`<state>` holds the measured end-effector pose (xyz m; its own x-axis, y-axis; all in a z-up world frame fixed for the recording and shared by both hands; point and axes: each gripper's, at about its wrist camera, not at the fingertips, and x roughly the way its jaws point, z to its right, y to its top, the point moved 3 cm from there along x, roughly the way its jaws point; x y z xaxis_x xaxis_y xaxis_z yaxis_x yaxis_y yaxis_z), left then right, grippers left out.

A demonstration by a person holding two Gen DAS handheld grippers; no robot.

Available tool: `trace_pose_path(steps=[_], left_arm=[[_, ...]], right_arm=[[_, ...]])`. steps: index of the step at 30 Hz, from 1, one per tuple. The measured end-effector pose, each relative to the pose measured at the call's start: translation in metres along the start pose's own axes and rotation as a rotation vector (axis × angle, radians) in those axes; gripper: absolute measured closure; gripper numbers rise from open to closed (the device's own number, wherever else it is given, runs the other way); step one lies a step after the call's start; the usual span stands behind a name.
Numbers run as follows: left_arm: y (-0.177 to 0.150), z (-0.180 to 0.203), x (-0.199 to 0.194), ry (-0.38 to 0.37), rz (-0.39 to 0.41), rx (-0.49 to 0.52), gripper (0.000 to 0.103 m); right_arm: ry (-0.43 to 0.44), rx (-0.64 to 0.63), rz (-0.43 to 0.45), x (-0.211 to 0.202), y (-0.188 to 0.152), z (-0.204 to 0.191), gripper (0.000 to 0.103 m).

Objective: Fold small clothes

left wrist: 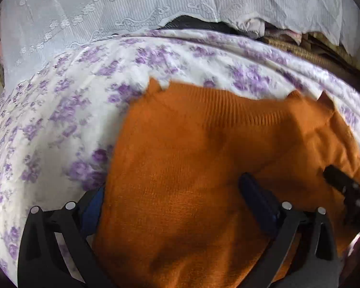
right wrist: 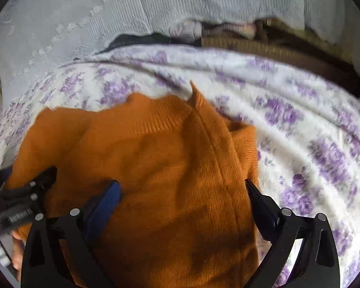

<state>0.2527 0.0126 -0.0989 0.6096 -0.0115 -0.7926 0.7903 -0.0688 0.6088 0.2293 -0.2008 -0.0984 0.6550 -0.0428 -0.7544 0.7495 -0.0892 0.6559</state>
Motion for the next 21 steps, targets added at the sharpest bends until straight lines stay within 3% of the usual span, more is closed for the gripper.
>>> trace_pose_path(steps=[4,6,12,15,19,21], left_arm=[[-0.011,-0.022,-0.017,-0.056,0.020,-0.113,0.004],[-0.018,-0.030,-0.028,-0.044,0.037,-0.143,0.004],[-0.049,-0.019,-0.053,-0.005,0.042,-0.076,0.004],[-0.059,-0.006,-0.044,0.089,-0.004,0.020,0.004],[-0.064,-0.003,-0.055,0.137,0.034,0.036,0.004],[-0.066,-0.002,-0.072,0.103,0.090,0.019,0.004]], right_arm=[[0.057,0.080,0.152,-0.031,-0.002,0.017,0.003],[0.073,0.125,0.192,-0.043,-0.009,0.026,0.003],[0.064,0.068,0.163,-0.057,-0.030,0.015,0.003],[-0.055,-0.058,-0.041,-0.032,-0.046,-0.005,0.003],[-0.060,-0.056,-0.010,-0.042,-0.050,-0.006,0.003],[-0.042,-0.037,0.089,-0.062,-0.051,-0.003,0.003]])
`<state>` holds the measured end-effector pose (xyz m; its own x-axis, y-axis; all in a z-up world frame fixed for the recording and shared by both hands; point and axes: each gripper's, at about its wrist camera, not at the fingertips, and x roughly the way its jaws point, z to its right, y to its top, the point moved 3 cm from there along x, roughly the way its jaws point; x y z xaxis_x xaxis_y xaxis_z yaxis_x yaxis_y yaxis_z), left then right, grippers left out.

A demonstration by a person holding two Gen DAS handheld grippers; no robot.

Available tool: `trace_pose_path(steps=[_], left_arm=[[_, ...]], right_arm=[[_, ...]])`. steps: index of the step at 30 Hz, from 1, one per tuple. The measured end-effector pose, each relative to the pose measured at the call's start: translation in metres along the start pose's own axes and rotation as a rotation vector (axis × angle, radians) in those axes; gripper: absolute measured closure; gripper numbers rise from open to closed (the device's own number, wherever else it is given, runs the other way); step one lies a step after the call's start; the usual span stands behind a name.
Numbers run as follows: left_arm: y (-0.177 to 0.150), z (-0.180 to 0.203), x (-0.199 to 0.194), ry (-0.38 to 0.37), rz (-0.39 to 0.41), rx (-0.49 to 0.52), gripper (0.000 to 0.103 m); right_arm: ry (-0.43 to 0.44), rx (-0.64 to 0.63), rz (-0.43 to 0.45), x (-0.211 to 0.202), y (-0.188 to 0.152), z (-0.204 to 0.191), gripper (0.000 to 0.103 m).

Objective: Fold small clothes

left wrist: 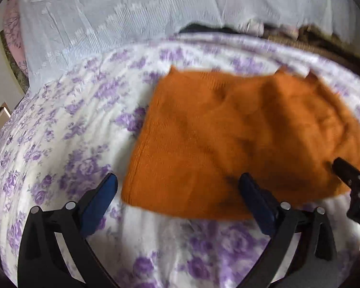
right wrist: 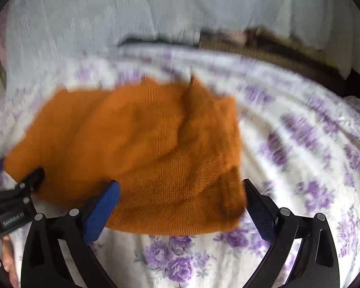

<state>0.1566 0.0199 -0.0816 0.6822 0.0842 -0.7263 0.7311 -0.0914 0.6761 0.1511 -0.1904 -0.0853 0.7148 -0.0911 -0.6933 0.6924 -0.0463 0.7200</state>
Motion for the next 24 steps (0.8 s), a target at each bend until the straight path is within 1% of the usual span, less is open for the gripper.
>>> trace_pose_path(steps=[1,2,3,4,5,6,8,9,10,12,15,17,18,20,21,22,24], left_arm=[[0.001,0.001,-0.008,-0.026,0.025,-0.003,0.004],[0.001,0.005,-0.016,-0.057,0.052,-0.002,0.004],[0.000,0.009,-0.018,-0.069,0.062,0.011,0.004],[-0.001,0.016,-0.016,-0.069,0.055,0.040,0.004],[-0.003,0.023,-0.005,-0.030,0.014,0.081,0.004],[-0.007,0.022,0.012,-0.016,-0.060,0.076,0.004],[-0.004,0.011,0.021,-0.109,-0.112,0.004,0.004],[-0.003,0.006,0.022,-0.144,-0.119,-0.023,0.004],[-0.003,0.003,0.020,-0.161,-0.114,-0.036,0.004],[-0.002,0.001,0.013,-0.189,-0.102,-0.051,0.004],[-0.003,-0.007,0.008,-0.292,-0.113,-0.111,0.004],[-0.001,-0.015,0.007,-0.358,-0.116,-0.171,0.004],[0.003,-0.024,0.008,-0.413,-0.118,-0.225,0.004],[0.007,-0.035,0.009,-0.490,-0.122,-0.296,0.004],[0.011,-0.042,0.012,-0.541,-0.125,-0.342,0.004],[0.015,-0.047,0.016,-0.574,-0.132,-0.370,0.004],[0.023,-0.052,0.024,-0.610,-0.150,-0.396,0.004]], right_arm=[[0.005,-0.004,0.036,-0.007,0.001,-0.001,0.003],[0.004,-0.030,0.052,-0.011,-0.001,-0.007,0.003],[-0.010,-0.072,0.026,-0.006,-0.003,-0.015,0.003],[-0.038,-0.112,-0.016,0.001,-0.006,-0.022,0.003],[-0.116,-0.163,-0.088,0.014,-0.010,-0.028,0.003],[-0.133,-0.167,-0.102,0.016,-0.011,-0.028,0.003],[-0.076,-0.124,-0.091,0.013,-0.010,-0.021,0.003],[-0.050,-0.101,-0.104,0.014,-0.010,-0.018,0.003],[-0.028,-0.079,-0.101,0.014,-0.010,-0.015,0.003],[0.037,-0.004,-0.060,0.006,-0.010,-0.003,0.003],[0.145,0.110,0.012,-0.005,-0.008,0.014,0.003],[0.192,0.169,0.061,-0.013,-0.006,0.023,0.003],[0.209,0.183,0.085,-0.013,-0.001,0.026,0.003],[0.253,0.202,0.157,-0.026,0.003,0.026,0.003],[0.263,0.201,0.175,-0.027,0.008,0.028,0.003],[0.272,0.195,0.196,-0.031,0.013,0.025,0.003],[0.293,0.166,0.182,-0.028,0.024,0.020,0.003]])
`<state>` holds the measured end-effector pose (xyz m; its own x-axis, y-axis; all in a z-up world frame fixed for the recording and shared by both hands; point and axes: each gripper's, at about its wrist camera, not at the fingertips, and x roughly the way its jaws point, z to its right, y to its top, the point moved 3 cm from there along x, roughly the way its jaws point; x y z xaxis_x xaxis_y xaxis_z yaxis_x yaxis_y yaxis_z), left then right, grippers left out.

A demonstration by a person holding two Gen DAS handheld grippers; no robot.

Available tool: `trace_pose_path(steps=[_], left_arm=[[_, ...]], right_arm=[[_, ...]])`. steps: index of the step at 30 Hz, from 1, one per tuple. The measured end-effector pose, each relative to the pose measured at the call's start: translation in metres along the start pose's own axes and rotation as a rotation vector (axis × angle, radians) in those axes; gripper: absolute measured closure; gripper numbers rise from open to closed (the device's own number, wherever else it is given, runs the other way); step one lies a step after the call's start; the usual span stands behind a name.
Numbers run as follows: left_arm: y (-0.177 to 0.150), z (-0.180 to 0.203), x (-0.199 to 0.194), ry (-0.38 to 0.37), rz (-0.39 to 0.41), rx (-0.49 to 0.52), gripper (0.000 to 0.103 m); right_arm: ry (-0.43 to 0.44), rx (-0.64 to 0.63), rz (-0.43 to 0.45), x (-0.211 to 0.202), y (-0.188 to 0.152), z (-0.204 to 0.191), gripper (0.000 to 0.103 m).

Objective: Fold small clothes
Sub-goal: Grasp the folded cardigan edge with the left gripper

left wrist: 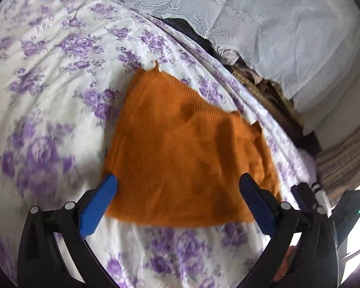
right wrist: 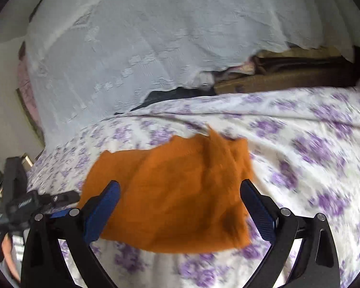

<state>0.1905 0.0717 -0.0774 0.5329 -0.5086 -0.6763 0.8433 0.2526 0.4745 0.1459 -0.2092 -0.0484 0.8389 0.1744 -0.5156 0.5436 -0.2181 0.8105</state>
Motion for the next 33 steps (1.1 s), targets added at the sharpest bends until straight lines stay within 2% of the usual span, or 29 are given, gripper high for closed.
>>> trace_pose_path(steps=[3,4,6,11,14,18,19,21,22,23,24,26,29,30,31,32,33], left_arm=[[0.017,-0.003,0.013,-0.028,-0.031,-0.011,0.004],[0.020,-0.005,0.016,-0.031,-0.035,-0.010,0.004],[0.030,-0.010,0.029,-0.044,-0.046,-0.011,0.004],[0.048,-0.013,0.048,-0.065,-0.070,0.030,0.005],[0.052,-0.012,0.055,-0.093,-0.101,0.064,0.005],[0.047,0.001,0.063,-0.074,-0.121,0.136,0.005],[0.044,0.005,0.062,-0.064,-0.113,0.153,0.008],[0.039,0.009,0.059,-0.036,-0.098,0.181,0.028],[0.038,0.009,0.058,-0.020,-0.095,0.188,0.039],[0.038,0.009,0.059,0.000,-0.091,0.189,0.046],[0.038,0.007,0.059,0.016,-0.089,0.186,0.049],[0.037,0.004,0.057,0.024,-0.084,0.180,0.053],[0.035,0.007,0.055,0.042,-0.072,0.196,0.053],[0.034,0.007,0.055,0.049,-0.068,0.198,0.053],[0.034,0.006,0.055,0.051,-0.067,0.195,0.053],[0.034,0.005,0.056,0.052,-0.068,0.192,0.053],[0.034,0.003,0.057,0.057,-0.072,0.185,0.052]], right_arm=[[-0.057,-0.021,-0.130,0.030,0.003,-0.004,0.003],[-0.070,-0.022,-0.198,0.049,0.002,-0.001,0.003],[-0.068,-0.029,-0.245,0.069,-0.003,0.004,0.003],[-0.045,-0.068,-0.244,0.078,-0.004,0.004,0.003],[0.028,-0.002,-0.218,0.072,-0.001,0.015,0.003],[0.128,0.096,-0.181,0.066,0.000,0.028,0.003],[0.136,0.123,-0.175,0.063,0.001,0.032,0.003],[0.111,0.156,-0.113,0.051,0.006,0.034,0.003],[0.073,0.146,-0.072,0.044,0.009,0.033,0.003],[0.004,0.096,-0.006,0.031,0.015,0.029,0.003],[-0.039,0.038,0.030,0.025,0.018,0.022,0.003],[-0.075,-0.056,0.034,0.027,0.018,0.008,0.003],[-0.054,-0.172,-0.032,0.047,0.010,-0.018,0.003],[-0.076,-0.234,-0.073,0.057,0.005,-0.028,0.003],[-0.129,-0.308,-0.184,0.077,-0.005,-0.036,0.003],[-0.143,-0.339,-0.278,0.093,-0.014,-0.038,0.003],[-0.150,-0.350,-0.317,0.101,-0.016,-0.039,0.003]])
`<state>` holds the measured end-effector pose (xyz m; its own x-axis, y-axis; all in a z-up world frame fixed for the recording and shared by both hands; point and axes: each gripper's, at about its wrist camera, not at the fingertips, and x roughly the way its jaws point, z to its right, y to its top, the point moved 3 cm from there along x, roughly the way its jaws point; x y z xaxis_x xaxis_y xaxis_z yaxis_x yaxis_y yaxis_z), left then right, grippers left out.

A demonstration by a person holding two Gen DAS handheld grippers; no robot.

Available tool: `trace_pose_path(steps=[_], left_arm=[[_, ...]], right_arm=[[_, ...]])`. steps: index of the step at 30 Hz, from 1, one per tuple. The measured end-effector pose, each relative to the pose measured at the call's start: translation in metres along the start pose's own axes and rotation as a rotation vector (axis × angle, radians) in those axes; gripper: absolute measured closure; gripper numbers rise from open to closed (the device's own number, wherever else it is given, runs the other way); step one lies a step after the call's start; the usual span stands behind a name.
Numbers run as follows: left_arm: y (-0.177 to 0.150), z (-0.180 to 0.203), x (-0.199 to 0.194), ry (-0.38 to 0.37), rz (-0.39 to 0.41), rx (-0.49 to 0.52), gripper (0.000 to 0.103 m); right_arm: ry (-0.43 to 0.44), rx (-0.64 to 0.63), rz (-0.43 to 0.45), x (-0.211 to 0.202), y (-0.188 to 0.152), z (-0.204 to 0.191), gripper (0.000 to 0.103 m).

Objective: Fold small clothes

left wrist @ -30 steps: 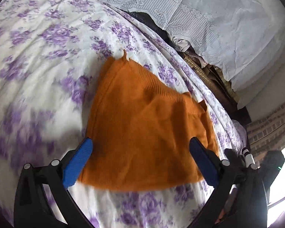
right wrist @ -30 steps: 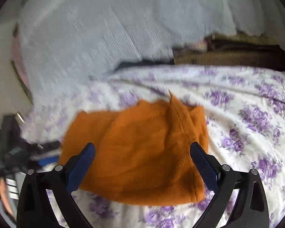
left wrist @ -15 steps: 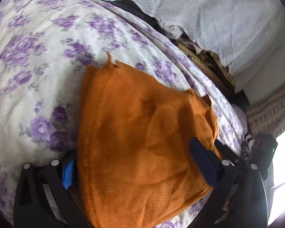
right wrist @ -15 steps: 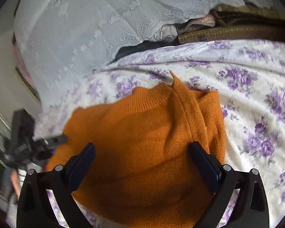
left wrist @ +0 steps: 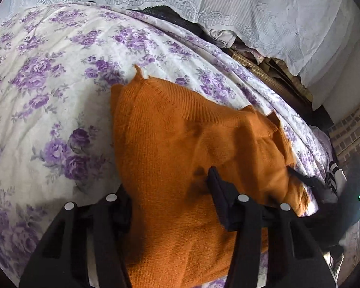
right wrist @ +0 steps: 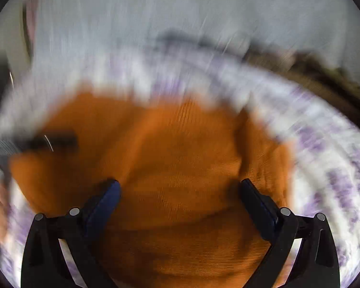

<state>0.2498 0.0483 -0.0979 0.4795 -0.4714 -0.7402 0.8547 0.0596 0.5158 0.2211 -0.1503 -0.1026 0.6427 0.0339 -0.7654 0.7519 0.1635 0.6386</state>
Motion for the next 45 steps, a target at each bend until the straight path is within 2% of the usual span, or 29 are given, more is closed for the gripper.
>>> trace_pose_path(steps=[1,4,6,8,10,15,19,21,25,30,34,37,39,42,45], left_arm=[[-0.001,-0.001,0.002,0.003,-0.006,-0.004,0.048],[-0.003,0.003,0.001,0.027,0.001,0.013,0.048],[-0.003,0.009,-0.004,0.050,0.023,0.037,0.060],[-0.002,0.012,-0.010,0.042,0.036,0.039,0.075],[0.001,0.015,-0.019,0.016,0.054,0.028,0.077],[0.002,0.025,-0.029,0.034,0.064,0.041,0.079],[0.003,0.032,-0.032,0.062,0.053,0.043,0.079],[0.004,0.038,-0.034,0.073,0.050,0.052,0.080],[0.007,0.057,-0.041,0.087,0.053,0.080,0.080],[0.010,0.090,-0.047,0.099,0.047,0.128,0.082],[0.012,0.114,-0.044,0.100,0.043,0.155,0.087],[0.009,0.123,-0.034,0.133,0.031,0.173,0.087],[0.006,0.122,-0.029,0.156,0.027,0.171,0.087],[0.003,0.118,-0.027,0.181,0.024,0.169,0.087],[0.000,0.120,-0.029,0.183,0.028,0.181,0.087]], right_arm=[[0.005,0.010,0.014,-0.002,0.002,0.001,0.003],[0.014,0.024,0.005,0.000,0.001,0.003,0.003],[0.005,0.020,0.006,0.000,0.000,0.002,0.003],[0.007,0.024,0.008,0.000,0.000,0.004,0.003],[0.016,0.030,0.010,0.000,0.000,0.007,0.003],[0.070,0.062,0.035,-0.004,-0.001,0.014,0.003],[0.205,0.214,0.139,-0.021,-0.002,0.040,0.003],[0.207,0.300,0.167,-0.026,-0.004,0.056,0.003],[0.150,0.320,0.196,-0.031,-0.003,0.060,0.003],[0.165,0.420,0.216,-0.035,-0.007,0.082,0.003],[0.227,0.547,0.193,-0.028,-0.013,0.106,0.003],[0.257,0.578,0.184,-0.026,-0.015,0.111,0.003],[0.311,0.589,0.196,-0.029,-0.014,0.110,0.003],[0.403,0.604,0.213,-0.036,-0.011,0.105,0.003],[0.578,0.631,0.196,-0.037,-0.005,0.096,0.003]])
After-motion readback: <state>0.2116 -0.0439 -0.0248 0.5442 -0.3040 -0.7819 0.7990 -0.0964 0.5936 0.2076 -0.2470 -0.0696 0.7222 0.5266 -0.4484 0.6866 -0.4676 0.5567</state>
